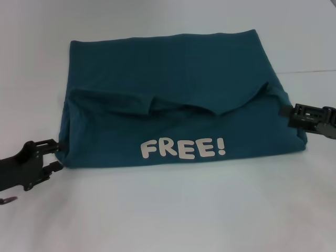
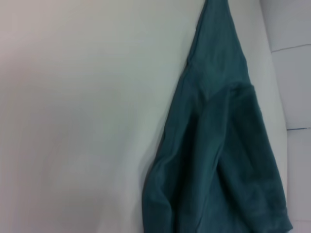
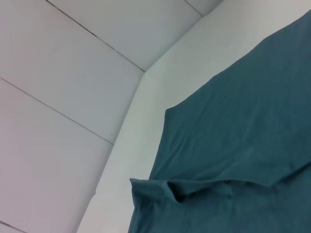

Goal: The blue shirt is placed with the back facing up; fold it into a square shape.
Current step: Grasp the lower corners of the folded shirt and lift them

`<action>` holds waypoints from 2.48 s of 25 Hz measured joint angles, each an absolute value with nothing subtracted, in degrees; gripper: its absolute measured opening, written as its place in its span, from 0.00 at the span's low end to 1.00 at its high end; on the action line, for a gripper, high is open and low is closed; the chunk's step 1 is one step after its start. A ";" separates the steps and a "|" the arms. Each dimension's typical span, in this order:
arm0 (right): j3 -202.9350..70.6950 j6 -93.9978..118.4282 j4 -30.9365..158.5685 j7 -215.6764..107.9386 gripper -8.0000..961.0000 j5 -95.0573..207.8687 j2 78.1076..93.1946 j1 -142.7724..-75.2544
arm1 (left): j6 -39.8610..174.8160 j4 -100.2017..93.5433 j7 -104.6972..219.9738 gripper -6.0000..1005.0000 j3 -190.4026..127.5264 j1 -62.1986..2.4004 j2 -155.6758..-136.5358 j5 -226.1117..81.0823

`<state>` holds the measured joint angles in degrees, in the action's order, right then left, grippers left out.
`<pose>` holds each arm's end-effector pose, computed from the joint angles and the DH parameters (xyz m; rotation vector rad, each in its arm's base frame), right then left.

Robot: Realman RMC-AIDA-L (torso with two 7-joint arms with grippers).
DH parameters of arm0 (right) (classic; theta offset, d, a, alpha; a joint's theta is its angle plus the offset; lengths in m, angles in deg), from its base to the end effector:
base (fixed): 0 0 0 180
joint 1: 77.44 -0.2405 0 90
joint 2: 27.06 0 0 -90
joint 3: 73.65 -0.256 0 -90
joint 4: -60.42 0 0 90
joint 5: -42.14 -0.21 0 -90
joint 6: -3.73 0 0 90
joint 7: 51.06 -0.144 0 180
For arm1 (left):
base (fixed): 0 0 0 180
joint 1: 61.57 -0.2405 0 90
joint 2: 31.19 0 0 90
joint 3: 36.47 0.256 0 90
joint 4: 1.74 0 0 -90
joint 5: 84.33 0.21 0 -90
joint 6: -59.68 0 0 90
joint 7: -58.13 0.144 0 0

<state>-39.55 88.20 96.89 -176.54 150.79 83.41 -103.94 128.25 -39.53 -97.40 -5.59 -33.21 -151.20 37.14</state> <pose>0.3153 0.3431 0.0818 -2.0878 1.6740 0.9287 -0.3276 0.3499 0.0149 -1.4682 -2.2641 -0.8842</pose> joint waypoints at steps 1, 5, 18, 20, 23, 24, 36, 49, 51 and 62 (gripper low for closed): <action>-39.55 88.20 96.87 -176.51 0.87 150.78 83.41 -103.86 | 128.25 -39.15 -97.45 0.54 -5.59 -33.08 -151.14 37.20; -40.28 88.15 96.87 -176.28 0.87 150.78 83.35 -103.44 | 128.18 -37.94 -97.57 0.54 -5.59 -32.94 -151.05 37.33; -41.13 88.18 96.70 -175.96 0.86 151.13 83.33 -103.04 | 125.00 -34.76 -97.33 0.54 -5.25 -32.03 -150.98 37.34; -41.14 88.18 96.69 -175.94 0.86 151.13 83.38 -102.98 | 124.46 -34.39 -97.29 0.54 -5.07 -31.72 -150.97 37.34; -41.44 88.18 96.52 -175.94 0.86 151.13 83.40 -102.94 | 123.46 -33.38 -97.27 0.53 -4.94 -31.19 -150.87 37.32; -41.61 88.18 96.38 -175.94 0.86 151.13 83.40 -102.93 | 123.21 -33.07 -97.27 0.53 -4.92 -31.02 -150.83 37.32; -42.52 88.18 96.10 -175.80 0.87 151.12 83.28 -102.88 | 120.05 -30.38 -97.43 0.53 -4.89 -29.63 -150.48 37.46; -42.63 88.10 96.10 -175.77 0.87 151.07 83.15 -102.56 | 114.80 -28.16 -97.19 0.52 -2.80 -26.31 -150.22 37.49; -42.63 88.10 96.10 -175.77 0.87 151.01 83.15 -102.50 | 114.58 -28.14 -97.30 0.52 -2.62 -26.14 -150.24 37.49; -43.14 88.52 96.10 -175.94 0.87 151.10 83.07 -102.30 | 115.66 -28.70 -96.69 0.29 -2.21 -26.49 -150.50 37.36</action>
<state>-43.14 88.52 96.10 -175.94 151.10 83.07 -102.30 115.66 -28.70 -96.69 -2.21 -26.49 -150.50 37.36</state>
